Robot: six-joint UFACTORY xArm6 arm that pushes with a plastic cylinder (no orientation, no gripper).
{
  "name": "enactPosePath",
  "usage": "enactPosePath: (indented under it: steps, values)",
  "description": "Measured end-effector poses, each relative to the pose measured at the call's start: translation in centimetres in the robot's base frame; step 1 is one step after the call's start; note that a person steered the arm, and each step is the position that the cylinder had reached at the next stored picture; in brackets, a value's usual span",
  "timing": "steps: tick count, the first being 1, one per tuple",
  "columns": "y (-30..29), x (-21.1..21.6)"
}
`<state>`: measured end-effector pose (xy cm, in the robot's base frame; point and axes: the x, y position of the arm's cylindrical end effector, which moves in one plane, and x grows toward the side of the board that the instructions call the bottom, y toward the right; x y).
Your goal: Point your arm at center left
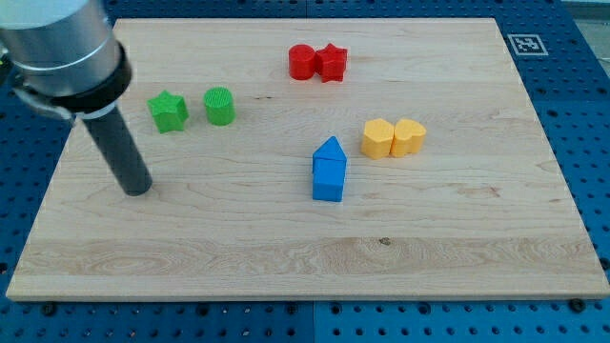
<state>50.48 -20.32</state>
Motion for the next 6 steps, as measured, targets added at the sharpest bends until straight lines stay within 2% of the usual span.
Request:
enactPosePath:
  steps: [2,3,4,5,6]
  values:
    - [-5.6,-0.7]
    - [-6.7,-3.4]
    - [-6.8,-9.0]
    - [-6.5,-10.8]
    - [-2.6,-12.2]
